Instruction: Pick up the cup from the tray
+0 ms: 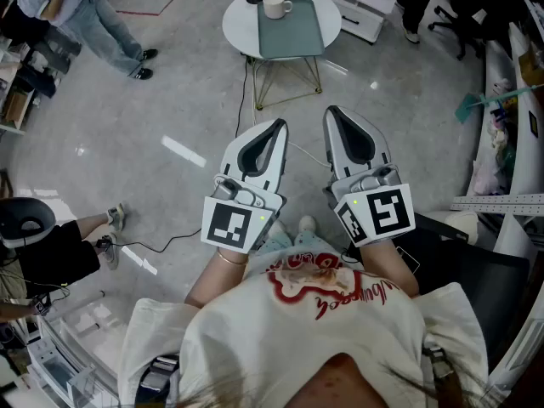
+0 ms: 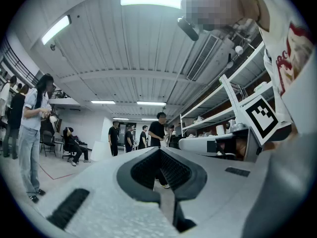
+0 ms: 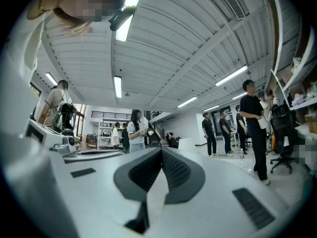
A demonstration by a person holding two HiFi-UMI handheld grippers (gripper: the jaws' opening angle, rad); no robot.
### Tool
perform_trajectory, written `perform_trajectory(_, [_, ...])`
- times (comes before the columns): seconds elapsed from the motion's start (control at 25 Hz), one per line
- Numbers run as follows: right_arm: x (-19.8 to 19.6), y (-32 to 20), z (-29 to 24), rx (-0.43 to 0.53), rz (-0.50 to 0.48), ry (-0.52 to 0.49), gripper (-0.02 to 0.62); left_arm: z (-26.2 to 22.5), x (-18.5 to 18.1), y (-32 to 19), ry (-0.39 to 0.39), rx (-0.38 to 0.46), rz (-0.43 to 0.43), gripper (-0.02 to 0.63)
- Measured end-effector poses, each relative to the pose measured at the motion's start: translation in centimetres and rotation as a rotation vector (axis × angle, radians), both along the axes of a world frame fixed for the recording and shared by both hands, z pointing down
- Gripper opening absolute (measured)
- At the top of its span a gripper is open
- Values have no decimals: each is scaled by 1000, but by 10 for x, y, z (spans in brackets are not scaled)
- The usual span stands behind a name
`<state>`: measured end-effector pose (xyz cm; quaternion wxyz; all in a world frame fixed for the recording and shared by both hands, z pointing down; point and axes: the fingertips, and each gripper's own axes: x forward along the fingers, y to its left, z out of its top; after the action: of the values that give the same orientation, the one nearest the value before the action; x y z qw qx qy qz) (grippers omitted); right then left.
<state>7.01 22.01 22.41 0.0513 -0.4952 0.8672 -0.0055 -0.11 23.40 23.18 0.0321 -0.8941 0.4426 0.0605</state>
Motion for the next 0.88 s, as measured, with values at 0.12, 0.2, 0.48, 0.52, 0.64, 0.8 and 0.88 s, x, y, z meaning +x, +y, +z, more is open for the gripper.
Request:
perform_trajectory(0.12, [1,3,-2,2,2,-1,25,-2,0,3,-2,3,0,12])
perform_trajectory(0.2, [0,5,-4,5,1,-3,25,-3,-2,4,5,3,0,12])
perform_trajectory(0.48, [0,10,-6,8,2,-4,25,-4,0,9,3,7,2,12])
perform_trajectory(0.52, [1,11,-7,10,2,-3,25,-4,0,10,3,7,1,12])
perform_trajectory(0.64, [5,10,-7,15,8,-5,26,-4,3,9,4,10,-1,12])
perform_trajectory(0.8, [20,3,-9,17,22,-12,26,-7,11,4,6,23,-2,12])
perform_trajectory(0.88, [26,1,-11,24,17,-10,26,-8,17,2,13,28,-7,12])
